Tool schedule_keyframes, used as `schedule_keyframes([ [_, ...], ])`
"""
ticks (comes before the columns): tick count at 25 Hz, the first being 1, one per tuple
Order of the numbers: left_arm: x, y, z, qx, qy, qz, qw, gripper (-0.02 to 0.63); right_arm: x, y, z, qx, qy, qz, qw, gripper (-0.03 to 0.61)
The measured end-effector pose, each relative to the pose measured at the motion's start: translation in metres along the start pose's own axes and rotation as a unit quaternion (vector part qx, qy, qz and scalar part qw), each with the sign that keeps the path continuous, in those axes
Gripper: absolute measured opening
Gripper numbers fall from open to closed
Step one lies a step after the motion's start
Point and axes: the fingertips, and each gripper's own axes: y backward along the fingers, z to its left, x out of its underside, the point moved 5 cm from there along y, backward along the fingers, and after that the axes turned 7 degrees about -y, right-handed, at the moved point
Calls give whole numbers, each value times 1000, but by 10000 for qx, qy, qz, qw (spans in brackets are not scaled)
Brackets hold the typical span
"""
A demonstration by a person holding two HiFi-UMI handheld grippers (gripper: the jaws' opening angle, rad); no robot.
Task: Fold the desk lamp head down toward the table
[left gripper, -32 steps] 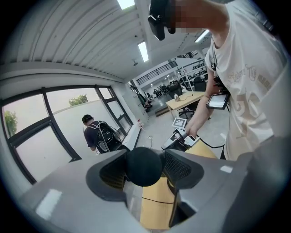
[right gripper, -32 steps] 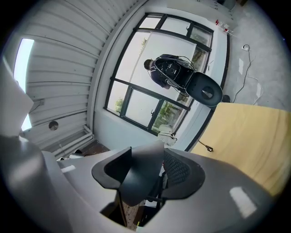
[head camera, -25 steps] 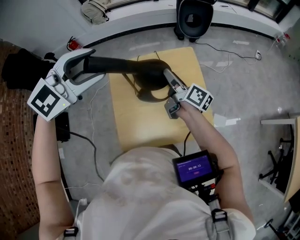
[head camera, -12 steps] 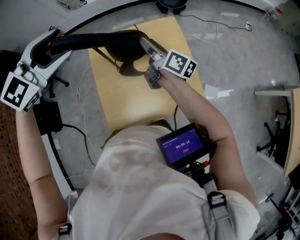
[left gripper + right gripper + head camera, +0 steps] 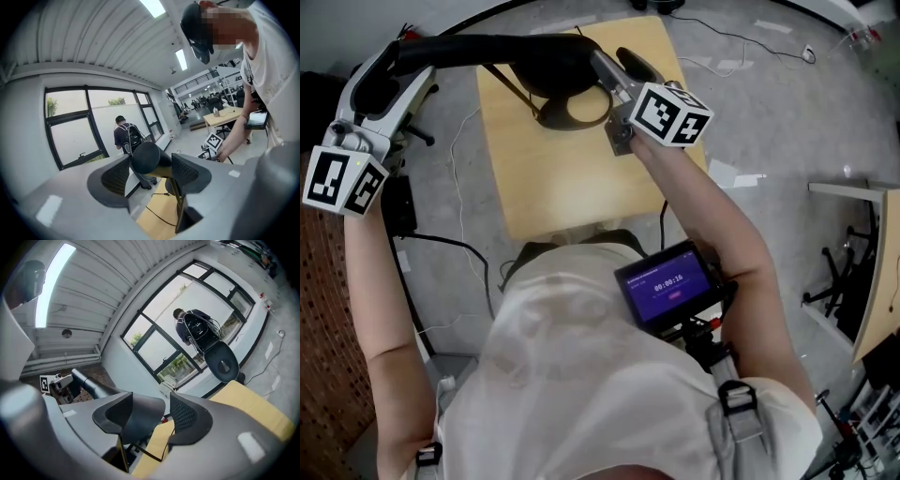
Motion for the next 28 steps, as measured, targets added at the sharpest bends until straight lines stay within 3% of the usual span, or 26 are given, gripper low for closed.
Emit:
schedule_keyframes([
  [5, 31, 11, -12, -410, 548, -139, 9976, 242, -5, 4, 7, -127, 527, -30, 9985, 229],
  [12, 67, 10, -52, -487, 1094, -358, 9922, 100, -20, 7, 24, -52, 1369, 97, 9905, 119],
  [16, 84, 45, -88, -579, 1507, -474, 9857, 18, -5, 31, 50, -90, 1726, 333, 9844, 73],
  [20, 98, 72, -127, -689, 1981, -425, 9768, 5, 11, 68, 66, -117, 1837, 591, 9811, 12],
  [28, 136, 122, -171, -842, 2679, -392, 9590, 2, 52, 110, 100, -209, 1947, 943, 9761, 12],
])
